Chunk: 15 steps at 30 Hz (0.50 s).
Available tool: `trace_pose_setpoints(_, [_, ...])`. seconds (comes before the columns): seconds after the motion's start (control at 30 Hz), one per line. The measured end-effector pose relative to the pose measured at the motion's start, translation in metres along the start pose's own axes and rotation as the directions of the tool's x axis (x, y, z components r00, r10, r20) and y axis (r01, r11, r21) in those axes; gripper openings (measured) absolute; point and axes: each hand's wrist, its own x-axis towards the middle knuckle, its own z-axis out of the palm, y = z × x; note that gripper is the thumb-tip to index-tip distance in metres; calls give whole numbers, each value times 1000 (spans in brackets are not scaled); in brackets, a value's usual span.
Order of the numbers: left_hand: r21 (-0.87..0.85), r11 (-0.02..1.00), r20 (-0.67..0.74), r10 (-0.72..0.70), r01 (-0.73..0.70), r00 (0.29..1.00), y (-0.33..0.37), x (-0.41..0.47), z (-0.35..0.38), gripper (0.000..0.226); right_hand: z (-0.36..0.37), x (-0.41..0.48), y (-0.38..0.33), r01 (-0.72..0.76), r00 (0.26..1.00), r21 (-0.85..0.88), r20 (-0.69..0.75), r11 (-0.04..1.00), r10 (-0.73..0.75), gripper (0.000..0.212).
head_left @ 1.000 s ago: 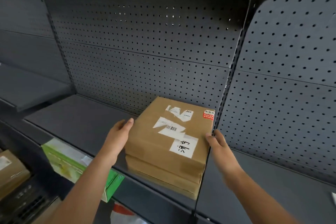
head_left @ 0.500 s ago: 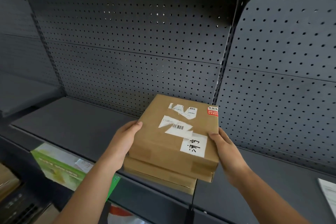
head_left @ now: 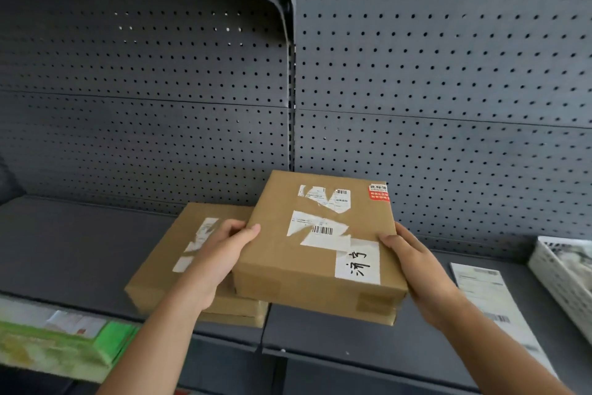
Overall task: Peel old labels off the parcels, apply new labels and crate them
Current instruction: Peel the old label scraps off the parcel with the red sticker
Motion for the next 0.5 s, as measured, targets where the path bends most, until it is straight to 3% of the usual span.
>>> trace_pose_setpoints(0.5, [181, 983, 124, -6, -16, 992, 1, -22, 126, 48, -124, -24, 31, -38, 998, 28, -50, 999, 39, 30])
